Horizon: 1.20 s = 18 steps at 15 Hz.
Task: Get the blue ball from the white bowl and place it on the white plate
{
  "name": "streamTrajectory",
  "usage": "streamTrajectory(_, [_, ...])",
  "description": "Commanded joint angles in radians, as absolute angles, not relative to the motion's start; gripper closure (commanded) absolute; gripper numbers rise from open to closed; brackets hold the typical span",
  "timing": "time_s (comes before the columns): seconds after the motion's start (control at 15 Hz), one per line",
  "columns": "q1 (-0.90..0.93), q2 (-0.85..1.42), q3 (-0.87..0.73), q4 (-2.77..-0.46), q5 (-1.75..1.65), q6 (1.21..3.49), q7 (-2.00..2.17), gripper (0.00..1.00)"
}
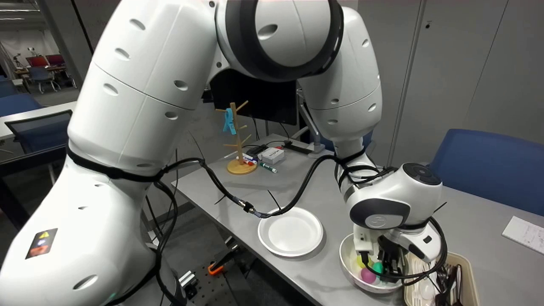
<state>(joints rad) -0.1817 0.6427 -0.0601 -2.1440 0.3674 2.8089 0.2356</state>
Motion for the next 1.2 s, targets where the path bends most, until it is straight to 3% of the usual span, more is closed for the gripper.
streamTrajectory(0.0, [-0.185,0.64,-0.056,-2.146,0.378,2.82,0.252,0.68])
streamTrajectory(0.13, [-0.181,0.634,-0.058,-2.151,0.377,2.819,0.257,0.82])
streamTrajectory(0.6, [-0.155,0.531,-0.071,-2.225,0.346,2.788,0.251,0.82])
streamTrajectory(1.13, [-0.103,0.226,-0.047,-2.436,0.272,2.716,0.19,0.82])
